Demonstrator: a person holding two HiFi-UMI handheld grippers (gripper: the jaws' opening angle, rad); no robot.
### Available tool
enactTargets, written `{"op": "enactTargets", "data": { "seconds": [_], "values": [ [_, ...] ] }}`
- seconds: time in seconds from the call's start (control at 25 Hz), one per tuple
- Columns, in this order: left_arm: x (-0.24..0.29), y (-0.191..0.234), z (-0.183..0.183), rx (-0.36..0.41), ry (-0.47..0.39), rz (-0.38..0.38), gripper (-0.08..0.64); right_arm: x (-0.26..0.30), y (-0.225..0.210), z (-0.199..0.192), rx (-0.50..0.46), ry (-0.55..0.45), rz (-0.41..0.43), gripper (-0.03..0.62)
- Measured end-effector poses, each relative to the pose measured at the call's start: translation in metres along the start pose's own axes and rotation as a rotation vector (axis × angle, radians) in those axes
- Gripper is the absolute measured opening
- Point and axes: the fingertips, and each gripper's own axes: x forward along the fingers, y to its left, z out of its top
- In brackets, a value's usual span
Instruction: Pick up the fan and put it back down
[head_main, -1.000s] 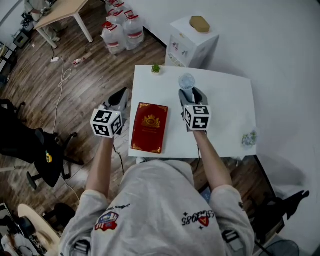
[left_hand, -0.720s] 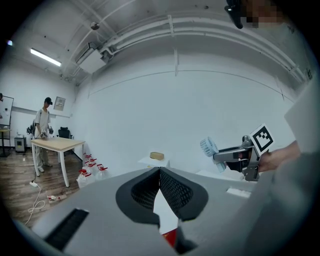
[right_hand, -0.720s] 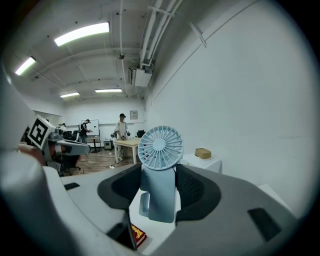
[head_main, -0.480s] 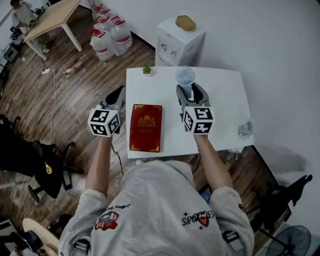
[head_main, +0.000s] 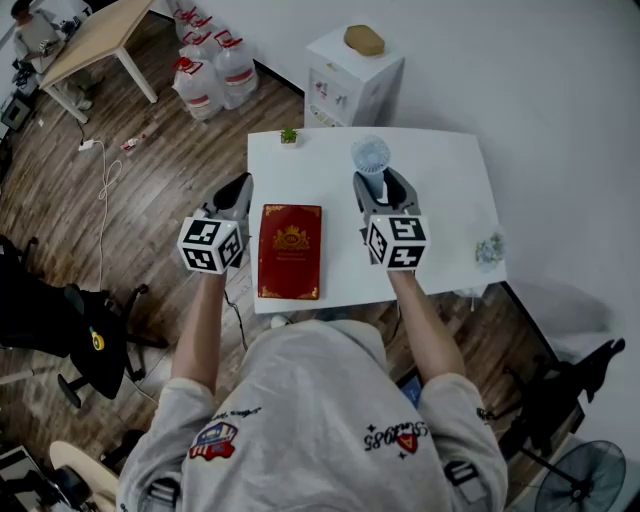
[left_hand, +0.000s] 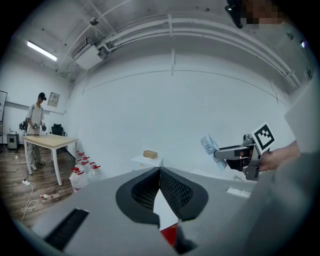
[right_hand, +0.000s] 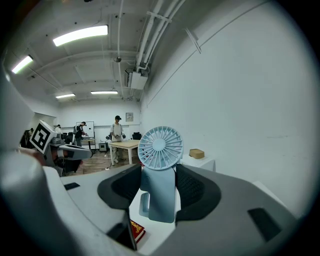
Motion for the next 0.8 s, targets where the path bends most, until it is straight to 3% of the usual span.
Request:
{"op": "enactTargets", "data": {
  "seconds": [0.44, 0.8],
  "values": [
    [0.016, -0.011, -0.022, -0.008, 0.053, -0.047, 0.005, -0.011, -0.034, -0.067, 0.052, 0.116, -0.084, 0.216],
    [0.029, -0.025, -0.034, 0.002, 0.087, -0.091, 0.005, -0.036, -0.071, -0.147, 0.123, 0.265, -0.153, 0.216]
  ]
}}
